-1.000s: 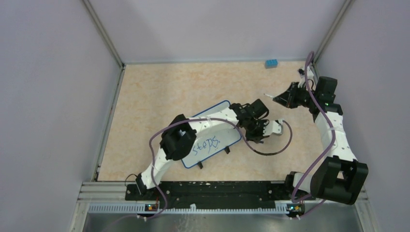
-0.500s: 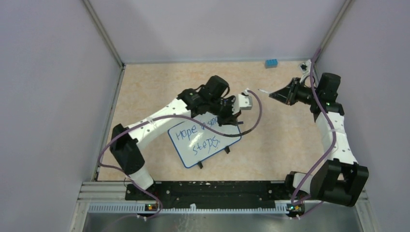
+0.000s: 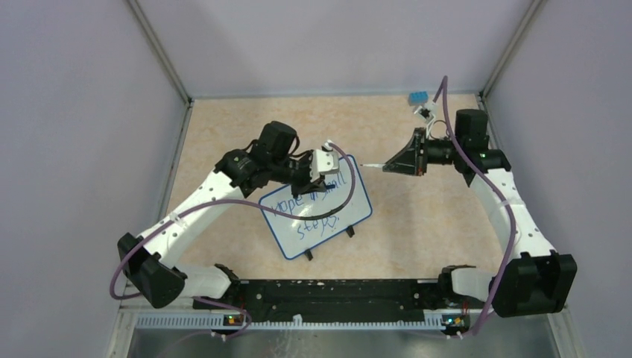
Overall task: Write a sentence on the whiteboard
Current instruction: Insert the whiteboard marker without the cap into the pen cap.
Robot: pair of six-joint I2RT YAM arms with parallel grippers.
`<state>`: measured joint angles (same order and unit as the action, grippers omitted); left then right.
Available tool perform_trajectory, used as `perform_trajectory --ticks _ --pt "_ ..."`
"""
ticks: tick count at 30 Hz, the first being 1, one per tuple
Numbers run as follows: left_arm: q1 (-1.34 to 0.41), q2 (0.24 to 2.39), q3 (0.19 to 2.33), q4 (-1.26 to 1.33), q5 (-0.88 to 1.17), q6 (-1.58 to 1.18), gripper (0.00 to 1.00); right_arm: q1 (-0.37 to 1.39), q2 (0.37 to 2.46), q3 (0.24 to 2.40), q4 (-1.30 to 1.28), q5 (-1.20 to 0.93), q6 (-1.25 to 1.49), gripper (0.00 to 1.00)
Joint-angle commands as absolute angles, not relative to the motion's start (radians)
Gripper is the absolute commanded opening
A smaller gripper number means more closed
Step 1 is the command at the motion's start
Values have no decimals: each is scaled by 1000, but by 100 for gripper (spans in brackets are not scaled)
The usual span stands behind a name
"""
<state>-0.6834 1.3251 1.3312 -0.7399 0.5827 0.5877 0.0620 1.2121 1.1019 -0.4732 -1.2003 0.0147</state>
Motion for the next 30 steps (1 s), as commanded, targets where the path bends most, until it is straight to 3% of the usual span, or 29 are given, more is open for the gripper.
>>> perform_trajectory --ticks 1,17,30 --pt "-683 1268 1306 -808 581 680 0 121 1215 1150 -627 -1246 -152 0" --pt "-684 1249 1302 -841 665 754 0 340 1230 1100 -656 -1205 -174 0" --pt "-687 1256 1326 -851 744 741 0 399 1259 1128 -638 -1156 -158 0"
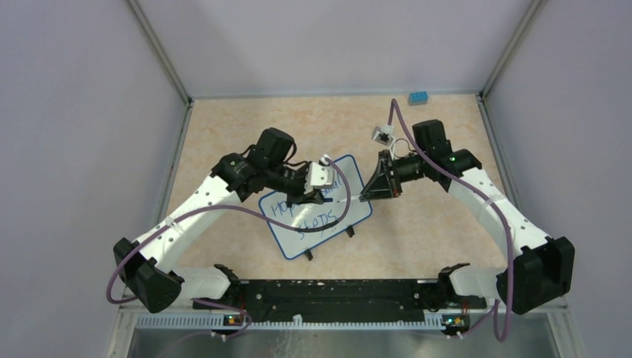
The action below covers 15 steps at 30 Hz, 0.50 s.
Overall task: Write a sentence on the whiteboard
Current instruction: Insert the whiteboard marker without the cap into the pen cap.
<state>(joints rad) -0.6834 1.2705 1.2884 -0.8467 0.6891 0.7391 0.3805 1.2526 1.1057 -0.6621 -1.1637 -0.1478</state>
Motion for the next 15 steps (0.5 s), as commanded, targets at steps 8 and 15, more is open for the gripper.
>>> perform_trajectory --ticks 8,15 --pt "-695 1267 1336 -849 752 736 0 403 1257 1133 -634 -1155 -155 0" --pt "-699 1272 1323 -850 727 746 0 408 1255 1138 -639 -1166 -161 0"
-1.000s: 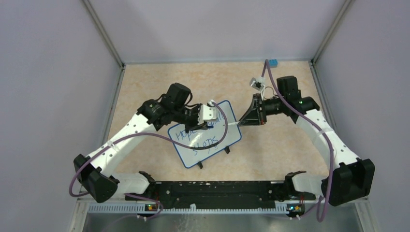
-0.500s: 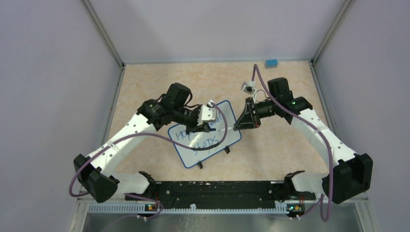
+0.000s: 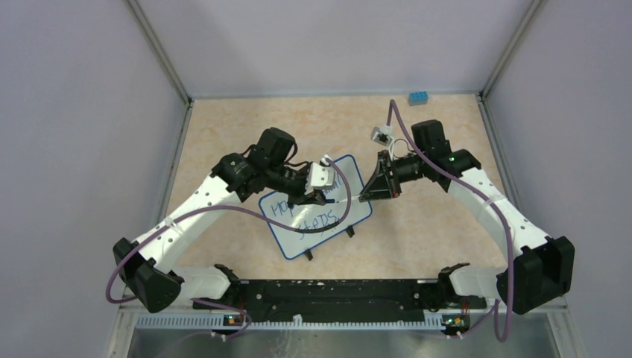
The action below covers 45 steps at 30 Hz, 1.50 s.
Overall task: Write a sentence on the whiteboard
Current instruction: Insert the whiteboard marker without the cap into the pen cap.
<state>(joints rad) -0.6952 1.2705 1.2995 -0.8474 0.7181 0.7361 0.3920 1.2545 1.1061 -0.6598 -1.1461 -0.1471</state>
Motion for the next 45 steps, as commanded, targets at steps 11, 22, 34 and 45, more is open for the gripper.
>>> perform_trajectory --ticks 11,22,34,45 --pt "-704 1286 1308 -855 716 750 0 416 1252 1147 -638 -1181 -160 0" --pt "-712 1296 1306 -861 706 757 0 421 1255 1147 -635 -1178 -160 0" --pt "-713 1311 1326 -849 713 729 0 434 1262 1144 -638 -1156 -167 0" --pt "-714 1301 1325 -855 700 722 0 437 1267 1152 -650 -1137 -183 0"
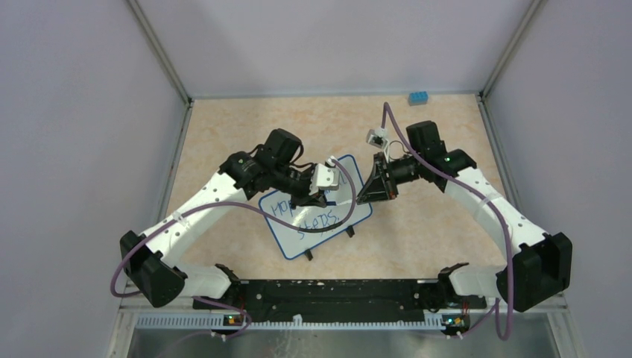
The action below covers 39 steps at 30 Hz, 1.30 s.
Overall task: Write a sentence on the whiteboard
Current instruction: Insert the whiteboard marker without the cap into the pen cap.
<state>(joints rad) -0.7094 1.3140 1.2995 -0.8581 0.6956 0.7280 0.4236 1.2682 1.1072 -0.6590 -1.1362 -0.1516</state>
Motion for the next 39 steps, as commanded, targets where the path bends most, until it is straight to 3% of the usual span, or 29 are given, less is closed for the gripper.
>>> perform_trajectory --ticks 1,39 --pt "-713 1298 1323 -857 684 718 0 437 1262 1155 -651 -1133 -184 0" --pt "-715 1290 1283 -888 680 722 0 435 1246 1157 -659 -1124 -192 0"
